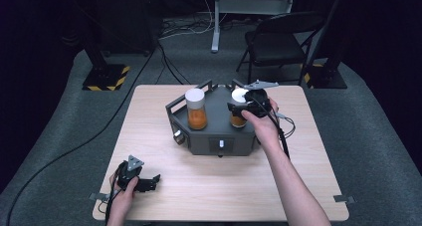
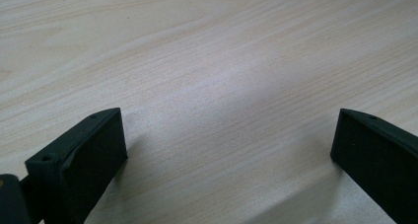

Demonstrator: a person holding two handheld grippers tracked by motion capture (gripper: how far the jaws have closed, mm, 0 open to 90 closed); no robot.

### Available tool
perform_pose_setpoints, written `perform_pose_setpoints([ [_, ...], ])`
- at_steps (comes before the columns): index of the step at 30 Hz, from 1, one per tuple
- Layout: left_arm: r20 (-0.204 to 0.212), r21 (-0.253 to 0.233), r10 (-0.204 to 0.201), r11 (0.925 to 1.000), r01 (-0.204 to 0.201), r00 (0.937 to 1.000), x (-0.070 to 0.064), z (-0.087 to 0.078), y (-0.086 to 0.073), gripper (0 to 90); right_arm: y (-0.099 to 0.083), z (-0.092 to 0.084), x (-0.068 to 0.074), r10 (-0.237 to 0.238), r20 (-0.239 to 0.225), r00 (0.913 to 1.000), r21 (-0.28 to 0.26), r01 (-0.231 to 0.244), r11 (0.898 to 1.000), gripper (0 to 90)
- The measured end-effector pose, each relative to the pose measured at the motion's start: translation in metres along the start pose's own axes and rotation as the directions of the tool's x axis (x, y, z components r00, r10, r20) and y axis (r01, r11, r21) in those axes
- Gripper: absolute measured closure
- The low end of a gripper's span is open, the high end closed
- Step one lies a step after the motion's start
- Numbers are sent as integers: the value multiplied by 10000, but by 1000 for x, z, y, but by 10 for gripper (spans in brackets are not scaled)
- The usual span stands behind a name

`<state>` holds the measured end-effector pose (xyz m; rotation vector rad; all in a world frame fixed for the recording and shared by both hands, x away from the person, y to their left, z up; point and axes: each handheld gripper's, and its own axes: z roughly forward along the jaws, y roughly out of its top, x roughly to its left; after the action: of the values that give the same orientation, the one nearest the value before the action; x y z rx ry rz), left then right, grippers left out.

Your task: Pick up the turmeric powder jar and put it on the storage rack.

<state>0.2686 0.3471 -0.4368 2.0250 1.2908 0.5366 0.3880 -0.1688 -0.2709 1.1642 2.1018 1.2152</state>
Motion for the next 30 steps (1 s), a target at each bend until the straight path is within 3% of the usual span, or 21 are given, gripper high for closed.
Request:
perform_pose_setpoints([
  [11, 7, -4, 5, 10000, -5, 10000, 0, 0, 0, 0, -2, 1, -3, 96, -82, 9999, 1, -96, 10000, 284],
  [16, 6, -3, 8, 10000, -8, 10000, 0, 0, 0, 0, -3, -4, 0, 114, -35, 9999, -264, -115, 9996, 212],
  [19, 9, -1, 19, 10000, -19, 10000, 0, 0, 0, 0, -2, -7, 3, -181, 21, 9998, -125, 181, 9998, 127],
  [23, 10, -1, 20, 10000, -20, 10000, 0, 0, 0, 0, -7, -12, 2, -80, 43, 10000, -159, 81, 9998, 64],
  [26, 11, -1, 19, 10000, -19, 10000, 0, 0, 0, 0, -12, -15, 3, -68, 194, 9998, -257, 73, 9996, 49],
  [30, 10, -3, 12, 10000, -12, 10000, 0, 0, 0, 0, -16, -20, 7, -420, 542, 9976, -278, 436, 9987, 41],
])
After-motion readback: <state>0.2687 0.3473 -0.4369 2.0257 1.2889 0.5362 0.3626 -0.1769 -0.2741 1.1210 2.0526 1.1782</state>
